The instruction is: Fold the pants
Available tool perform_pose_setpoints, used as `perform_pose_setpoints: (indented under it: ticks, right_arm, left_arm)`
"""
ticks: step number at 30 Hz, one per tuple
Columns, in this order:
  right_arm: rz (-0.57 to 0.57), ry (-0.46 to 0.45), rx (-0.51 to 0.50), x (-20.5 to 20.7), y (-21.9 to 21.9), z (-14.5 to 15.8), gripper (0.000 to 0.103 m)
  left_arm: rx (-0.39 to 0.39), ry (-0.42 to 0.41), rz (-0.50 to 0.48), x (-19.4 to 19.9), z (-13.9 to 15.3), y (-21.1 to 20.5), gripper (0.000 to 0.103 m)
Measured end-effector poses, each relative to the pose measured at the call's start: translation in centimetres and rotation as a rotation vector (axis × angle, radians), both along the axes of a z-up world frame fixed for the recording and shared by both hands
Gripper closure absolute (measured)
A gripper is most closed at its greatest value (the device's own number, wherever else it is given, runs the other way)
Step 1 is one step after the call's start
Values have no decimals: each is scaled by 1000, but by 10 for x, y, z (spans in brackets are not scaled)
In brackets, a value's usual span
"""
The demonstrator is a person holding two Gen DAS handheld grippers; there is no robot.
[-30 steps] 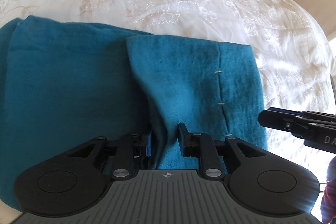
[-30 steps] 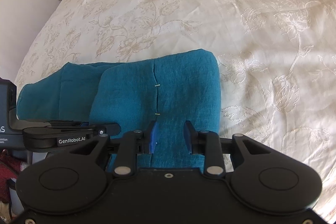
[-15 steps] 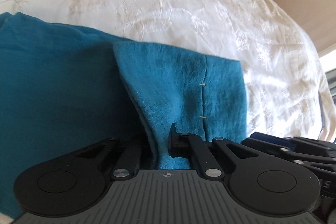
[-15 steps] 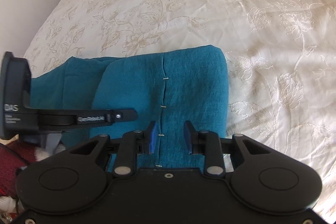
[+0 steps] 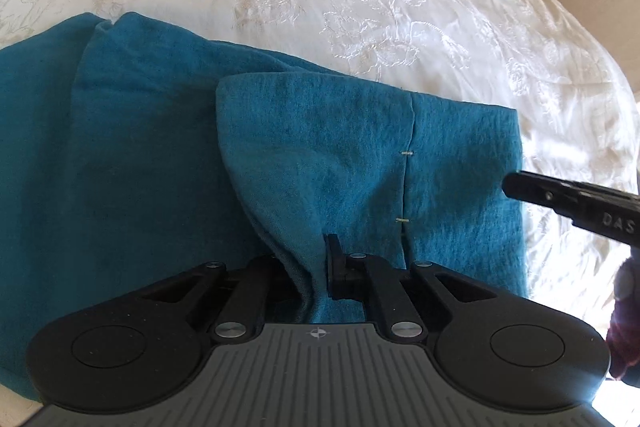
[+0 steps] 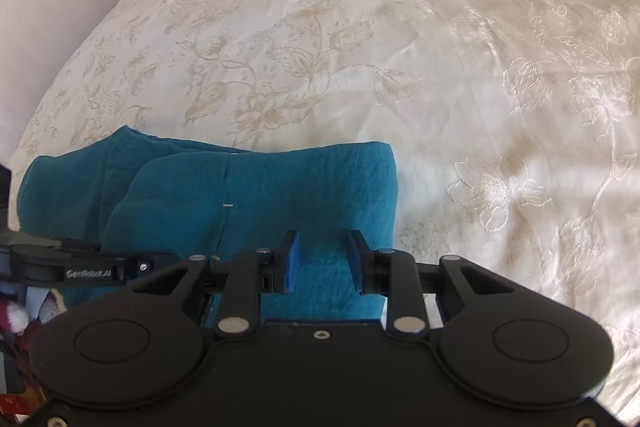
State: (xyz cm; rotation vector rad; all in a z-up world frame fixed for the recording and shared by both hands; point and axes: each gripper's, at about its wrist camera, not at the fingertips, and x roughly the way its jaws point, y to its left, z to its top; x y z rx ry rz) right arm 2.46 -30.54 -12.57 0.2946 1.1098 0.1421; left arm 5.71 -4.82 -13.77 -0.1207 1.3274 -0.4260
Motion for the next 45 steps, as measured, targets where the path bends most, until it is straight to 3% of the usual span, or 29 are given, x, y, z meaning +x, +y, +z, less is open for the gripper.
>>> perform_pose_setpoints:
  ticks: [5,9,14,20,24,29,34,39,45]
  right_arm:
    - [-94,118,-55,21,-17,-34,67]
    - [-89,89,-24,2,-26,-20,66]
    - [19,48,21,-41,-12,5,64]
    - [122,181,-7,-88,18,-22,64]
    - [103,217,-16,-99,21,-29,64]
    - [20,173,-29,-103,14,-10,64]
    - [-73,66,-71,-103,22,25,63]
    - [-119,7,-56,-79,67,46,56]
    - [-67,5,1,-35,160,44,54]
  left_arm:
    - [-12,-19,32,-3,9,13,88]
    - [7,-49,49,-3,16,25,88]
    - [5,-59,70,2,17,34,88]
    - [31,-55,61,6,12,26,88]
    - [15,-50,85,7,10,23,83]
    - [-26,-71,78,11,17,39,80]
    - [-89,-125,123,7,37,89,56]
    - [-101,-137,173,8,44,153,50]
    - [-31,-155,175,13,47,239,40]
